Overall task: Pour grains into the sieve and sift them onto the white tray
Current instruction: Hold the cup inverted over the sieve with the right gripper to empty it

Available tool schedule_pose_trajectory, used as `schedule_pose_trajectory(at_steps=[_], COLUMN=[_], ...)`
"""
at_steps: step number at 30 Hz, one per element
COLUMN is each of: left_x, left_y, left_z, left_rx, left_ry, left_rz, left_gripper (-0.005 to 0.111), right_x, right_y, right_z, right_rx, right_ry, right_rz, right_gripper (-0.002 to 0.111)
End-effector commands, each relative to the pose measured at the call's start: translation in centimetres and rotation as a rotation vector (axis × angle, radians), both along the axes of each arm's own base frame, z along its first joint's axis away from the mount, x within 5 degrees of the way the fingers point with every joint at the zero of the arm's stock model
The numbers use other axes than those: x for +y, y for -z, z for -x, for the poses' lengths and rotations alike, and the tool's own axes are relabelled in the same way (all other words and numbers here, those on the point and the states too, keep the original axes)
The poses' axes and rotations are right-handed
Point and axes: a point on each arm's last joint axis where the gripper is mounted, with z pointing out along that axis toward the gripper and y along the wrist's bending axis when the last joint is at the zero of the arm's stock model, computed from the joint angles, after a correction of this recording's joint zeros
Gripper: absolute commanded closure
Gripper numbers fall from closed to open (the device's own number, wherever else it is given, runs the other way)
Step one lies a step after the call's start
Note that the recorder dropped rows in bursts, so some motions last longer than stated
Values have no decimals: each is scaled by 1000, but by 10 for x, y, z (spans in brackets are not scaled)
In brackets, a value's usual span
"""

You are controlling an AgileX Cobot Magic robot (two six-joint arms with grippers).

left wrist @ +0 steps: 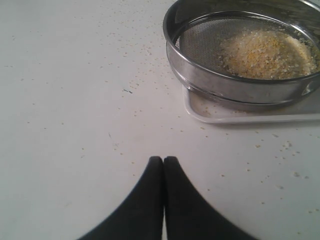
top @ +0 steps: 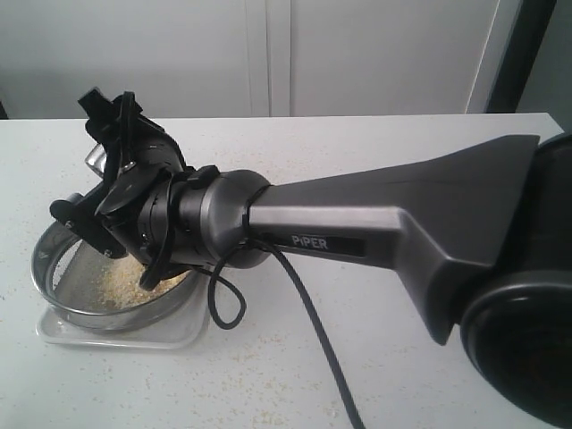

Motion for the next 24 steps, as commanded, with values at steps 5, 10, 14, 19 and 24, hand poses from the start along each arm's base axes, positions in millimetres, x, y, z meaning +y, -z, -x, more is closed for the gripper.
schedule_pose_trajectory(at_steps=[5, 10, 14, 19, 24], left_x=[0, 0, 0, 0, 0], left_y=[3, 3, 3, 3, 3], left_z=[1, 1, 1, 1, 1], left_rx=[15, 15, 15, 15, 15], left_ry=[-1, -1, -1, -1, -1], left_rz=[10, 10, 10, 10, 10], left_gripper=[107, 107, 107, 107, 107], right_x=[-4, -4, -5, -4, -5], right_y=[-7, -6, -6, -7, -8], right_z=[-3, -3, -4, -3, -4], right_rx=[-24, -32, -51, -28, -32], right_ry=[34, 44, 39, 41, 63], right_rz=[-23, -10, 37, -19, -37], right_gripper=[108, 108, 108, 108, 108])
